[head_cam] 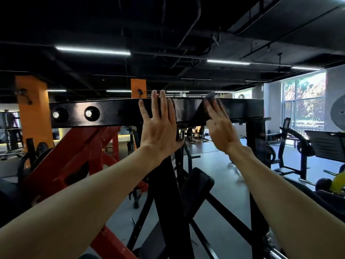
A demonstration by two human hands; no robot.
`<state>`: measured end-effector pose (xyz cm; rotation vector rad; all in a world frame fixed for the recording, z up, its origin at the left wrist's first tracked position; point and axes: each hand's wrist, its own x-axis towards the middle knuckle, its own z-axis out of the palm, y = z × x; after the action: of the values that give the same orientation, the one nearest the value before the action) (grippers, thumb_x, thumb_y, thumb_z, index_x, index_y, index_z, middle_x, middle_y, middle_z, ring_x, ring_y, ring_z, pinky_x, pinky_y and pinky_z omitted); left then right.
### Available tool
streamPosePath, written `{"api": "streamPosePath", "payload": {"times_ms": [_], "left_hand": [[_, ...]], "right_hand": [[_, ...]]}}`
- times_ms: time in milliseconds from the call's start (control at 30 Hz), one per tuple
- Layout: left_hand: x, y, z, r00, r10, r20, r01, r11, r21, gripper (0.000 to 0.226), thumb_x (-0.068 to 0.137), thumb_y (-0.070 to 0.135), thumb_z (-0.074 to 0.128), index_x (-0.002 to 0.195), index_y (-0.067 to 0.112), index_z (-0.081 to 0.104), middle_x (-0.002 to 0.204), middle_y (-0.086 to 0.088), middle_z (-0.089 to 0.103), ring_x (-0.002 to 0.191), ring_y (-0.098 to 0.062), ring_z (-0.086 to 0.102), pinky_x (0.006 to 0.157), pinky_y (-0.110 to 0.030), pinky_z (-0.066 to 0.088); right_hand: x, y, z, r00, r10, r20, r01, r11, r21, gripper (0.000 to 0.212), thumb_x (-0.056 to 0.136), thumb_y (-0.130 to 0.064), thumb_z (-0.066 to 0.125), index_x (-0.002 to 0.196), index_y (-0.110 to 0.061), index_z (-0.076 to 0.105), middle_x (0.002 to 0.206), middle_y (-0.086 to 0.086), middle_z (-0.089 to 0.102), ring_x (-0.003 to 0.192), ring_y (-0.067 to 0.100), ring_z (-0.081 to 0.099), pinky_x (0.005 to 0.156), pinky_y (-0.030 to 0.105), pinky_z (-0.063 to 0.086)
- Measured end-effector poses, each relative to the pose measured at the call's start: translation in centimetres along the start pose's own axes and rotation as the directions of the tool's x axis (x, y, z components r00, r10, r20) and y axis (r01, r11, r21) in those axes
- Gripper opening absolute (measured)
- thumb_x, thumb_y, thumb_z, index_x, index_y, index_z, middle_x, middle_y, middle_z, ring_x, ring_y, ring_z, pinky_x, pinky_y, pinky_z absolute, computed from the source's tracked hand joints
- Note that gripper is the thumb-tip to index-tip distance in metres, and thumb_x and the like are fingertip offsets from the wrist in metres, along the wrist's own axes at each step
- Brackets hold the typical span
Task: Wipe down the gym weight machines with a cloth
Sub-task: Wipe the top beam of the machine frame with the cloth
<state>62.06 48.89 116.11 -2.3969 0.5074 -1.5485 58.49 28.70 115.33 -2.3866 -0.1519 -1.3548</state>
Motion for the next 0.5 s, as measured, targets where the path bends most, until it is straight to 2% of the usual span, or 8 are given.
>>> {"api": "streamPosePath", "payload": {"times_ms": [67, 100, 167, 233, 300, 400, 500], "left_hand": [[0.1, 0.5, 0.2, 0.999, 0.041, -0.005, -0.041, 0.999, 0.025, 0.126, 0.082, 0.089, 0.027, 0.155, -0.004, -0.016, 0.158, -0.035, -0.026, 0.148, -0.054, -0.019, 0.114, -0.076, 0.011], [0.3, 0.9, 0.2, 0.998, 0.062, -0.003, -0.062, 0.997, 0.040, 0.124, 0.083, 0.089, 0.027, 0.156, -0.001, -0.016, 0.159, -0.033, -0.027, 0.148, -0.053, -0.020, 0.112, -0.077, 0.011], [1.0, 1.9, 0.2, 0.997, 0.076, -0.009, -0.076, 0.995, 0.062, 0.121, 0.082, 0.090, 0.023, 0.158, 0.002, -0.013, 0.161, -0.028, -0.027, 0.148, -0.053, -0.021, 0.108, -0.082, 0.010], [1.7, 3.3, 0.1, 0.998, 0.054, -0.010, -0.053, 0.995, 0.082, 0.121, 0.081, 0.091, 0.018, 0.159, 0.002, -0.009, 0.163, -0.025, -0.024, 0.148, -0.052, -0.021, 0.106, -0.083, 0.009], [2.2, 4.5, 0.1, 0.999, 0.048, 0.000, -0.048, 0.995, 0.092, 0.122, 0.081, 0.091, 0.015, 0.159, 0.001, -0.007, 0.164, -0.024, -0.024, 0.149, -0.051, -0.021, 0.106, -0.083, 0.007], [3.1, 5.7, 0.2, 0.998, 0.055, 0.019, -0.057, 0.991, 0.119, 0.120, 0.079, 0.093, 0.013, 0.160, 0.007, -0.011, 0.163, -0.023, -0.026, 0.149, -0.052, -0.021, 0.104, -0.085, 0.002], [4.3, 7.2, 0.2, 0.994, 0.106, 0.023, -0.108, 0.985, 0.132, 0.111, 0.081, 0.091, 0.013, 0.160, 0.018, -0.015, 0.165, -0.018, -0.025, 0.148, -0.053, -0.019, 0.104, -0.085, 0.001]], "right_hand": [[0.5, 0.6, -0.5, 0.994, 0.114, -0.001, -0.113, 0.992, 0.054, 0.074, 0.090, -0.034, 0.022, 0.162, -0.023, 0.012, 0.169, -0.006, -0.003, 0.155, 0.011, -0.004, 0.128, 0.041, 0.003], [0.5, 0.2, -0.5, 0.995, 0.097, 0.013, -0.097, 0.994, 0.044, 0.074, 0.090, -0.035, 0.021, 0.162, -0.022, 0.011, 0.169, -0.004, -0.003, 0.156, 0.013, -0.003, 0.128, 0.041, 0.003], [-0.4, -0.8, 0.2, 0.993, -0.102, 0.053, 0.105, 0.993, -0.062, 0.073, 0.090, -0.034, 0.022, 0.161, -0.018, 0.016, 0.170, 0.000, 0.004, 0.156, 0.020, 0.001, 0.128, 0.043, 0.007], [-1.5, -0.5, 1.0, 0.945, -0.309, 0.105, 0.321, 0.937, -0.136, 0.072, 0.090, -0.031, 0.026, 0.161, -0.020, 0.020, 0.169, -0.002, 0.008, 0.157, 0.018, 0.001, 0.128, 0.041, 0.009], [-1.0, 1.9, 0.4, 0.925, -0.363, 0.110, 0.376, 0.913, -0.156, 0.073, 0.089, -0.034, 0.026, 0.161, -0.024, 0.018, 0.169, -0.005, 0.006, 0.156, 0.013, -0.002, 0.126, 0.040, 0.011], [1.4, 8.0, -1.4, 0.973, -0.224, 0.046, 0.229, 0.954, -0.195, 0.078, 0.086, -0.037, 0.020, 0.162, -0.023, 0.010, 0.169, -0.005, -0.003, 0.156, 0.014, -0.007, 0.127, 0.047, 0.011], [2.7, 12.3, -2.9, 0.996, 0.085, -0.004, -0.085, 0.993, -0.077, 0.078, 0.087, -0.037, 0.019, 0.162, -0.025, 0.002, 0.169, -0.007, -0.009, 0.155, 0.013, -0.008, 0.128, 0.046, 0.006]]}}
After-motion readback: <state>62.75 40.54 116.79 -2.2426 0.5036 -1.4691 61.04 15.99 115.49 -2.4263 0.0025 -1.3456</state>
